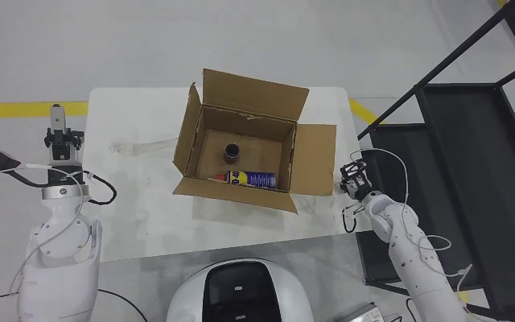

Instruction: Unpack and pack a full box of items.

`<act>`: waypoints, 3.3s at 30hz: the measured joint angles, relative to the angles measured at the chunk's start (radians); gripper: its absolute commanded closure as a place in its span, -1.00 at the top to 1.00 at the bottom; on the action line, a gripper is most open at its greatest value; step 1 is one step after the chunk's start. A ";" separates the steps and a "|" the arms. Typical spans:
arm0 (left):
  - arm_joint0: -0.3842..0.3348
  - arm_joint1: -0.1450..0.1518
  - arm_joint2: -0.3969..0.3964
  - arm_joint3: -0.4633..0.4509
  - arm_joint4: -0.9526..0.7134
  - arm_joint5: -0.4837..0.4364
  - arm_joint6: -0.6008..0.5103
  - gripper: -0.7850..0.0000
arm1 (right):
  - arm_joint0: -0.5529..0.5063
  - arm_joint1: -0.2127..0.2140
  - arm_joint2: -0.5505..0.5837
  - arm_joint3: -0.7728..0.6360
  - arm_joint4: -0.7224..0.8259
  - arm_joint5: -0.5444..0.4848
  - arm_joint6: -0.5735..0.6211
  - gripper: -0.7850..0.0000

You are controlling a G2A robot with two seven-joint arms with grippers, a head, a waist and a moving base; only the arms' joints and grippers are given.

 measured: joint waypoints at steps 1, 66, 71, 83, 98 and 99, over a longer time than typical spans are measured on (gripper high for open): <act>0.000 0.000 0.000 0.000 0.000 0.000 0.000 1.00 | 0.002 0.000 0.000 0.001 0.004 0.001 -0.001 -0.46; 0.000 0.000 0.000 0.000 0.000 0.000 0.000 1.00 | -0.015 -0.002 -0.035 0.022 0.035 0.021 0.178 -1.00; 0.000 0.000 0.000 0.000 0.000 0.000 0.000 1.00 | -0.025 0.000 -0.017 0.000 0.047 0.026 0.146 -1.00; 0.000 0.000 0.000 0.000 0.000 0.000 0.000 1.00 | -0.112 0.017 0.089 -0.236 0.053 0.038 0.092 -1.00; 0.000 0.000 0.000 0.000 0.000 0.000 0.000 1.00 | -0.163 0.026 0.185 -0.685 0.088 -0.012 0.053 -1.00; 0.000 0.000 0.000 0.000 0.000 0.000 0.000 1.00 | -0.142 0.026 0.171 -0.702 0.097 -0.038 0.058 -1.00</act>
